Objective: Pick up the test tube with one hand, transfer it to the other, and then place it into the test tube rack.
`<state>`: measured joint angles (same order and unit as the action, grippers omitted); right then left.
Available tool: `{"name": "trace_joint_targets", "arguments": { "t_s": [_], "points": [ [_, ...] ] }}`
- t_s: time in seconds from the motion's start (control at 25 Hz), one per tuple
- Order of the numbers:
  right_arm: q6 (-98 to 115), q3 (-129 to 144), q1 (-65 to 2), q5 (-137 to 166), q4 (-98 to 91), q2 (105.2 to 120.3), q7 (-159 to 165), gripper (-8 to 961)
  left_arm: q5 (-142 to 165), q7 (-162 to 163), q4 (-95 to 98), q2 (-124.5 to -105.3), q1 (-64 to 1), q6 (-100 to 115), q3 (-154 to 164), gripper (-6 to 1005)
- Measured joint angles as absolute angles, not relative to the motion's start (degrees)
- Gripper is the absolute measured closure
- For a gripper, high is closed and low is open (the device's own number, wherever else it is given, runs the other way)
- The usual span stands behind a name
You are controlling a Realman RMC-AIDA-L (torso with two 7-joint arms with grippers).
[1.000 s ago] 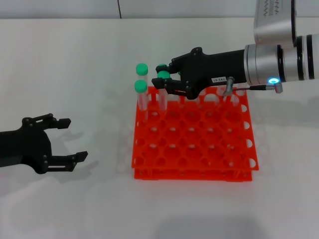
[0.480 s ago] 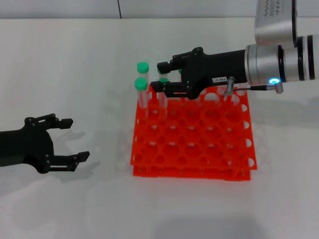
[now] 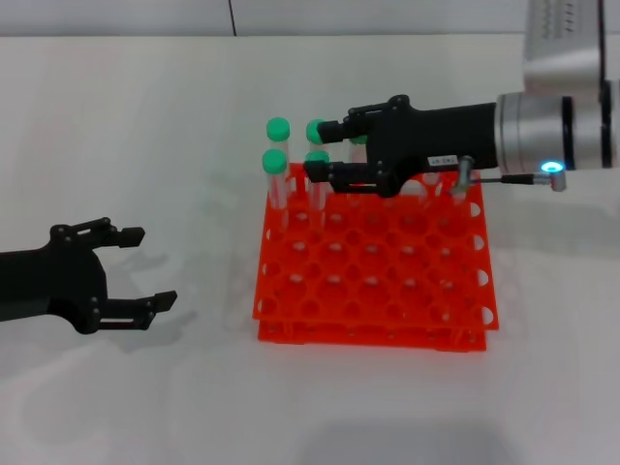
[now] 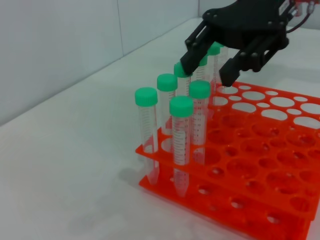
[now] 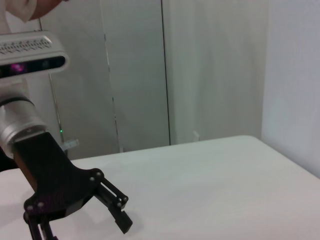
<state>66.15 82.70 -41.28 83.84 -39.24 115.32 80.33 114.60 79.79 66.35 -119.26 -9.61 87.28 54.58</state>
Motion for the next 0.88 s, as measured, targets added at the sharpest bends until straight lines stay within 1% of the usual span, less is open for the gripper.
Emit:
{"name": "trace_joint_targets", "arguments": {
  "t_s": [0.4, 0.64, 0.88],
  "points": [
    [77.1, 76.0, -33.0, 84.3, -44.4, 114.59, 79.0, 410, 114.3, 80.3, 66.4, -119.36, -10.5, 87.4, 54.6, 106],
    [80.3, 73.9, -28.5, 84.4, -44.1, 112.9, 75.7, 393, 114.3, 81.1, 65.9, -119.25, -11.4, 87.8, 54.6, 106],
    [79.7, 73.8, -24.8, 84.5, -43.1, 112.66, 71.7, 376, 114.4, 81.1, 62.9, -118.94, -13.5, 88.1, 54.4, 106]
  ]
}}
